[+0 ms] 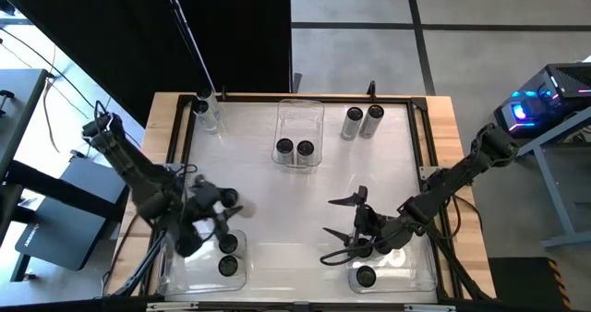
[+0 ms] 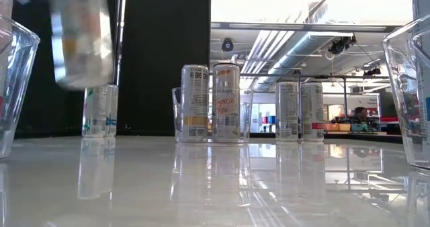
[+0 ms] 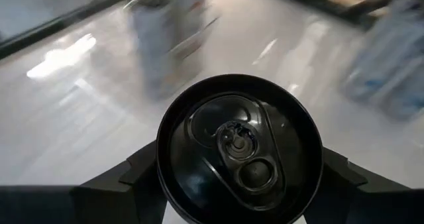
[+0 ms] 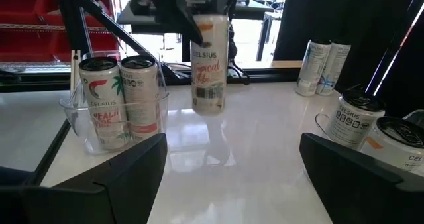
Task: Sort soda cans
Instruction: Put the white yellow soda can into the top middle transparent bin
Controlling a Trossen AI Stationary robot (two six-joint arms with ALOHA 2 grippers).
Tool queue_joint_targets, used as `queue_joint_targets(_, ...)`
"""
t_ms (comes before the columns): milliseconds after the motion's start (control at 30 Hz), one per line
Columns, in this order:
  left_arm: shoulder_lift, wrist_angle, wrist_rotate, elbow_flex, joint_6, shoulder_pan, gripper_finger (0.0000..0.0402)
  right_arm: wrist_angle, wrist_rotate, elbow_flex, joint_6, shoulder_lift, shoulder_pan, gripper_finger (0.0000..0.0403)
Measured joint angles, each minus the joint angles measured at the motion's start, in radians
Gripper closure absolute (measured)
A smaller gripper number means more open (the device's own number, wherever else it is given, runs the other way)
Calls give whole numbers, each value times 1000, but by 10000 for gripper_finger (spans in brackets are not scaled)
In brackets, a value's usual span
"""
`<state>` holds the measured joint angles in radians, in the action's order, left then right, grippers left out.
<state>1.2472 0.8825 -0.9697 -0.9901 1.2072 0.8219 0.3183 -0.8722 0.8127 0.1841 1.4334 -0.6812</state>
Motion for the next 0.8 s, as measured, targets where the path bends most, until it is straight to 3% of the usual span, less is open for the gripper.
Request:
queue_joint_targets(133,20,-355,82,-3,-379,-127,158,0,0,0,0,0,0,61)
queue_joint_targets(233,57,-502,213,-3,-522,-226,158,0,0,0,18,0,0,61)
queue_joint_targets(467,173,-568,326,-3,-584,-366,158,-13,0,0,48,0,0,61)
queue_joint_targets(800,294,-617,335,-3,-569,-385,146,-45,0,0,80,0,0,61)
